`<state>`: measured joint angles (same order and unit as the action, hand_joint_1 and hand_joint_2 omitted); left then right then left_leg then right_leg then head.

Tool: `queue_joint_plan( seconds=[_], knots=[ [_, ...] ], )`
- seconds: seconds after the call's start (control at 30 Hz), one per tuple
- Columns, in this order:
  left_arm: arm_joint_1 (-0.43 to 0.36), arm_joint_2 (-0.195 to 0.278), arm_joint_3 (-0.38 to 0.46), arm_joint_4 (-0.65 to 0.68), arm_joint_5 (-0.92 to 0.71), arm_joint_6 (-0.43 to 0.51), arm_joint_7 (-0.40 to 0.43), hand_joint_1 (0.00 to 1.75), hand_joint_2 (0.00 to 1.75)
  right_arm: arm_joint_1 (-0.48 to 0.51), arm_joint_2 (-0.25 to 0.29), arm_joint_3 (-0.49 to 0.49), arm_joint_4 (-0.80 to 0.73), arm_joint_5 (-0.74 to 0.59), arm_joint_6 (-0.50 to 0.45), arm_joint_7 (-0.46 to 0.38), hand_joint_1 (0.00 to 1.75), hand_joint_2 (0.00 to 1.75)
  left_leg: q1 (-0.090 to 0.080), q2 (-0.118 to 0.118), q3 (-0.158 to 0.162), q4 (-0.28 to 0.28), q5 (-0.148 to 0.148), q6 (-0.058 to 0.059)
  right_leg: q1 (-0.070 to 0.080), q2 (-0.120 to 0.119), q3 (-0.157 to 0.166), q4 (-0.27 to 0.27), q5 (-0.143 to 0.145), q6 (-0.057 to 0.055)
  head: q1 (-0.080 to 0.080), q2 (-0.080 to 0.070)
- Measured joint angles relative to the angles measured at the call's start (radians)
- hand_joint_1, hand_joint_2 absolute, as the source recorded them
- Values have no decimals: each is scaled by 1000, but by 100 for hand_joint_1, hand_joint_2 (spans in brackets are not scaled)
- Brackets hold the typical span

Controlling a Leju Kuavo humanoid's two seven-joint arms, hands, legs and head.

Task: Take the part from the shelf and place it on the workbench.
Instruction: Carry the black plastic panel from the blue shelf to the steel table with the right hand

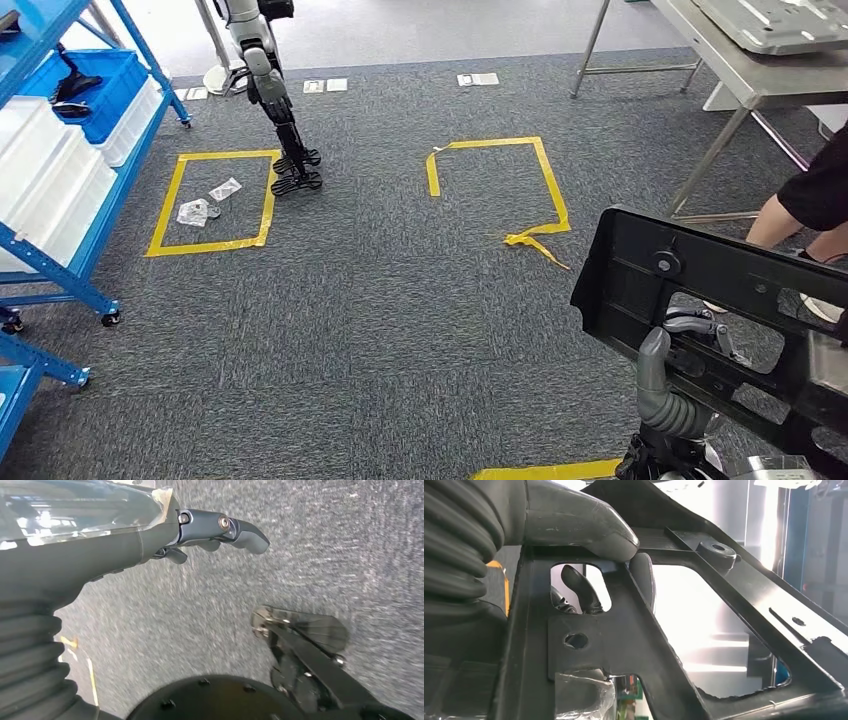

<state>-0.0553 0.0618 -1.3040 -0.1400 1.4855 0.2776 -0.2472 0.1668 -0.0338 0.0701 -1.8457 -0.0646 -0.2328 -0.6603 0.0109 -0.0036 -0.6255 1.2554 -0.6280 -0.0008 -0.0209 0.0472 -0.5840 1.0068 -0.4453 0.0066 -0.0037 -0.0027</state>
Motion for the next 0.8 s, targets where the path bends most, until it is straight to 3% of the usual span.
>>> queue_joint_plan(
  seconds=[0.03, 0.1, 0.17, 0.23, 0.27, 0.33, 0.4, 0.47, 0.5, 0.57, 0.63, 0.7, 0.73, 0.8],
  knots=[
    [2, 2, -3, 0, -5, 1, 9, 0, 175, 0, 1, 0, 0, -3, 2, 0, 175, 175, 4, -9, 27, -60, 40, 0, -1, 14, 0, 2, 1, 1, 0, 0],
    [4, 5, -8, 0, -12, 1, 26, 0, 175, 2, 5, 0, 0, -6, 3, 0, 175, 175, 11, -50, 87, -190, 97, 1, 1, 39, -4, 6, 3, 9, 1, 0],
    [5, 6, -10, 0, -12, -1, 34, 0, 175, 4, 10, -1, 1, -6, 3, 0, 175, 175, 8, -72, 108, -241, 107, 8, 2, 59, -13, 7, 9, 24, 1, 0],
    [5, 6, -10, 0, -10, -5, 30, 0, 175, 8, 15, 0, 0, -6, 1, 0, 175, 175, 2, -52, 108, -246, 114, 24, -2, 75, -20, 3, 16, 40, 1, 0],
    [4, 5, -10, 0, -9, -6, 26, 0, 175, 10, 17, 0, 0, -4, -1, 0, 175, 175, 1, -40, 109, -250, 119, 33, -2, 68, -27, 8, 15, 44, 1, 0],
    [3, 4, -10, 0, -8, -8, 16, 0, 175, 11, 19, 0, -2, 0, -7, 0, 175, 175, 3, -17, 109, -259, 129, 48, 2, 24, -56, 58, -10, 42, 5, 0],
    [3, 2, -10, 0, -9, -9, 12, 0, 175, 10, 21, 2, -3, 4, -11, 0, 175, 175, -1, 6, 107, -260, 131, 54, 5, -19, -109, 170, -61, 34, 9, 0],
    [3, -1, -10, 0, -10, -10, 14, 0, 175, 12, 21, 2, -3, 6, -13, 0, 175, 175, -4, 31, 105, -260, 131, 55, 4, -31, -157, 279, -100, 35, 9, 0],
    [3, -3, -10, 0, -10, -10, 16, 0, 175, 13, 22, 2, -3, 6, -15, 0, 175, 175, -5, 43, 104, -260, 130, 55, 4, -34, -165, 300, -105, 38, 10, 0],
    [0, -8, -10, 0, -9, -10, 20, 0, 175, 15, 22, 2, -4, 6, -17, 0, 175, 175, -6, 65, 105, -259, 129, 53, 2, -43, -130, 247, -82, 51, 10, 0],
    [-4, -12, -10, 0, -9, -8, 22, 0, 175, 15, 22, 2, -6, 8, -20, 0, 175, 175, -7, 82, 109, -259, 126, 49, 2, -76, -50, 107, -42, 61, 10, 0],
    [-7, -14, -10, 0, -5, -3, 23, 0, 175, 14, 21, 2, -9, 11, -21, 0, 175, 175, -13, 97, 113, -258, 121, 40, 8, -111, 5, 14, -19, 55, 9, 0],
    [-8, -14, -10, 0, -1, -1, 23, 0, 175, 13, 21, 2, -10, 13, -21, 0, 175, 175, -16, 104, 115, -258, 118, 36, 12, -117, 12, 1, -17, 48, 8, 0],
    [-10, -14, -9, 0, 8, 3, 22, 0, 175, 12, 19, 2, -11, 14, -22, 0, 175, 175, -16, 121, 119, -259, 116, 26, 14, -96, 9, 0, -13, 35, 7, 0]
  ],
)
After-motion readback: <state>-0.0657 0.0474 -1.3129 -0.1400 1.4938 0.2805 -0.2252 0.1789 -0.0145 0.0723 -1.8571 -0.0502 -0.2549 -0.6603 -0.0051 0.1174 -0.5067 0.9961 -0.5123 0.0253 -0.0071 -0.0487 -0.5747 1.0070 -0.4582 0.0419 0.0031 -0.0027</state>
